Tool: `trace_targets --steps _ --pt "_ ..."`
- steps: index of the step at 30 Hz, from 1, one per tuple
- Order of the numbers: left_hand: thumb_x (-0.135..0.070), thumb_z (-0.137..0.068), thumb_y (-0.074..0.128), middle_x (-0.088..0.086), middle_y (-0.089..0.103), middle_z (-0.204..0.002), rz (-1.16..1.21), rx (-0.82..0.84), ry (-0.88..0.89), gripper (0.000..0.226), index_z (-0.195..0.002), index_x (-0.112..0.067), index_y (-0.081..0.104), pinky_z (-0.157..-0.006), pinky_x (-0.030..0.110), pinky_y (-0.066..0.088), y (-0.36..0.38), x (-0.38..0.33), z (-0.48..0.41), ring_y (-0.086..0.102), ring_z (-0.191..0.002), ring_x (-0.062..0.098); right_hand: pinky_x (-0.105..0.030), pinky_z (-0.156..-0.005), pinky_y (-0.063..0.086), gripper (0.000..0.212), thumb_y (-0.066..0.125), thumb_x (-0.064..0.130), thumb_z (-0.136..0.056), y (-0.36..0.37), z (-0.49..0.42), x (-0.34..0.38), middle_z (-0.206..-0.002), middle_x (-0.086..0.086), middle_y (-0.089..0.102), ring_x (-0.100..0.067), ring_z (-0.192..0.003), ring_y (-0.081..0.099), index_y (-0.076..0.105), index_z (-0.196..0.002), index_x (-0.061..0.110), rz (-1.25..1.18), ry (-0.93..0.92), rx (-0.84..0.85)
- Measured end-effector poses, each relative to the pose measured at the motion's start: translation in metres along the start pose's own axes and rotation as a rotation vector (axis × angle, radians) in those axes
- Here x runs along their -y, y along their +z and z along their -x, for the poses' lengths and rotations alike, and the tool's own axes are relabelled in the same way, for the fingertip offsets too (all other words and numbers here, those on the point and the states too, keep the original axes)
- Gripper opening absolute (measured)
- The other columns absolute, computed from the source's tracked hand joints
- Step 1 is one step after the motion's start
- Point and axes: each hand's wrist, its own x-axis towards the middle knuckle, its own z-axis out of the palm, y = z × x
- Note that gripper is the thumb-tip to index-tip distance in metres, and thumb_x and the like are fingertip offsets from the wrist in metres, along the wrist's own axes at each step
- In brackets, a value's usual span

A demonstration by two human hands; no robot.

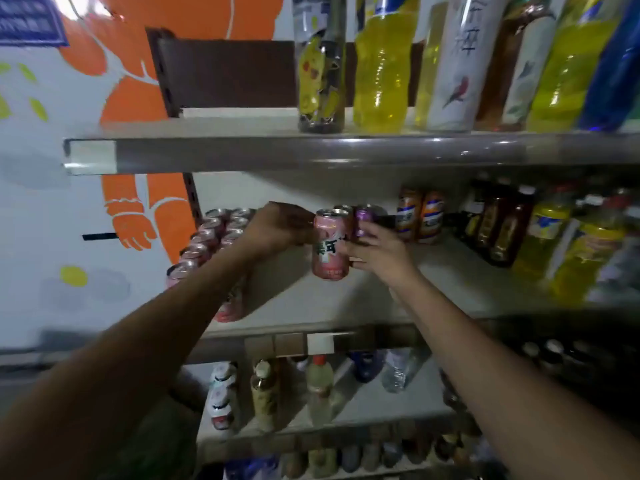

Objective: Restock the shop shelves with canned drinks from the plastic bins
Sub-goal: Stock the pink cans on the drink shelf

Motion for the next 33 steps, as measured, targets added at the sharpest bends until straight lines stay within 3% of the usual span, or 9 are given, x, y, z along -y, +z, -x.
trace_targets --steps 1,4,7,10,13,16,22,28,33 --pt "-0.016 -0.080 0.084 0.008 0.076 -0.097 -0.016 -0.002 -0.021 0.026 -0.103 -0.018 0.073 -0.088 0.042 0.059 -0.011 0.006 -0.003 0.071 -0.089 0.020 -0.030 -0.080 0.055 0.067 0.076 0.001 -0.083 0.012 -0.012 -0.002 -0.130 -0.008 0.059 -0.018 -0.102 0.062 0.047 -0.143 0.008 0.001 0.004 0.019" --pt "-0.035 -0.066 0.087 0.006 0.078 -0.095 -0.149 0.018 -0.007 0.044 -0.107 -0.029 0.071 -0.083 0.030 0.056 -0.047 0.031 -0.019 0.074 -0.090 0.016 -0.024 -0.072 0.054 0.064 0.076 0.001 -0.084 0.044 -0.046 -0.008 -0.130 -0.011 0.062 -0.021 -0.103 0.063 0.048 -0.142 0.004 0.029 0.007 0.065" --pt "-0.007 -0.078 0.085 0.010 0.078 -0.096 -0.217 0.025 -0.013 0.040 -0.115 -0.013 0.071 -0.083 0.026 0.055 -0.074 0.063 -0.040 0.075 -0.089 0.012 -0.019 -0.065 0.058 0.052 0.075 -0.001 -0.084 0.070 -0.081 -0.020 -0.115 -0.011 0.068 -0.012 -0.085 0.068 0.055 -0.132 0.005 0.054 -0.018 0.093" --pt "-0.020 -0.077 0.087 0.006 0.079 -0.095 -0.315 -0.051 -0.001 0.036 -0.111 -0.013 0.073 -0.079 0.020 0.053 -0.089 0.088 -0.065 0.072 -0.088 0.006 -0.013 -0.060 0.054 0.045 0.071 -0.007 -0.086 0.092 -0.113 -0.032 -0.100 -0.003 0.065 -0.009 -0.082 0.063 0.054 -0.123 0.011 0.029 -0.017 0.096" --pt "-0.048 -0.068 0.089 -0.008 0.078 -0.096 -0.483 -0.105 -0.007 0.043 -0.103 -0.025 0.077 -0.082 0.023 0.055 -0.099 0.115 -0.090 0.070 -0.088 0.000 -0.026 -0.079 0.052 0.062 0.072 -0.007 -0.085 0.111 -0.151 -0.049 -0.116 -0.010 0.060 -0.020 -0.105 0.058 0.048 -0.141 0.007 0.059 -0.022 0.091" --pt "-0.048 -0.072 0.087 -0.011 0.078 -0.100 -0.601 -0.132 -0.039 0.041 -0.107 -0.031 0.077 -0.086 0.029 0.054 -0.104 0.136 -0.109 0.071 -0.093 0.005 -0.037 -0.094 0.049 0.070 0.071 -0.006 -0.086 0.128 -0.185 -0.071 -0.135 -0.016 0.055 -0.021 -0.114 0.054 0.041 -0.149 0.007 0.099 -0.008 0.080" --pt "-0.041 -0.076 0.080 -0.005 0.077 -0.109 -0.786 -0.130 -0.115 0.033 -0.108 -0.034 0.076 -0.097 0.041 0.049 -0.103 0.170 -0.143 0.069 -0.106 0.023 -0.043 -0.109 0.046 0.064 0.063 -0.009 -0.089 0.142 -0.230 -0.107 -0.142 -0.014 0.055 -0.025 -0.133 0.051 0.044 -0.148 0.008 0.168 -0.022 0.036" --pt "-0.034 -0.090 0.067 0.005 0.071 -0.116 -0.936 -0.164 -0.114 0.016 -0.102 -0.033 0.077 -0.087 0.037 0.035 -0.097 0.186 -0.161 0.057 -0.113 0.033 -0.039 -0.107 0.045 0.043 0.062 0.011 -0.096 0.147 -0.256 -0.128 -0.134 -0.009 0.062 -0.027 -0.127 0.056 0.056 -0.139 0.012 0.337 -0.042 0.019" --pt "-0.034 -0.085 0.070 0.003 0.072 -0.111 -0.939 -0.209 -0.117 0.021 -0.103 -0.026 0.077 -0.074 0.030 0.031 -0.094 0.197 -0.166 0.062 -0.103 0.029 -0.034 -0.105 0.046 0.053 0.066 0.014 -0.091 0.153 -0.274 -0.140 -0.139 -0.002 0.061 -0.023 -0.130 0.055 0.056 -0.142 0.019 0.390 -0.054 0.017"
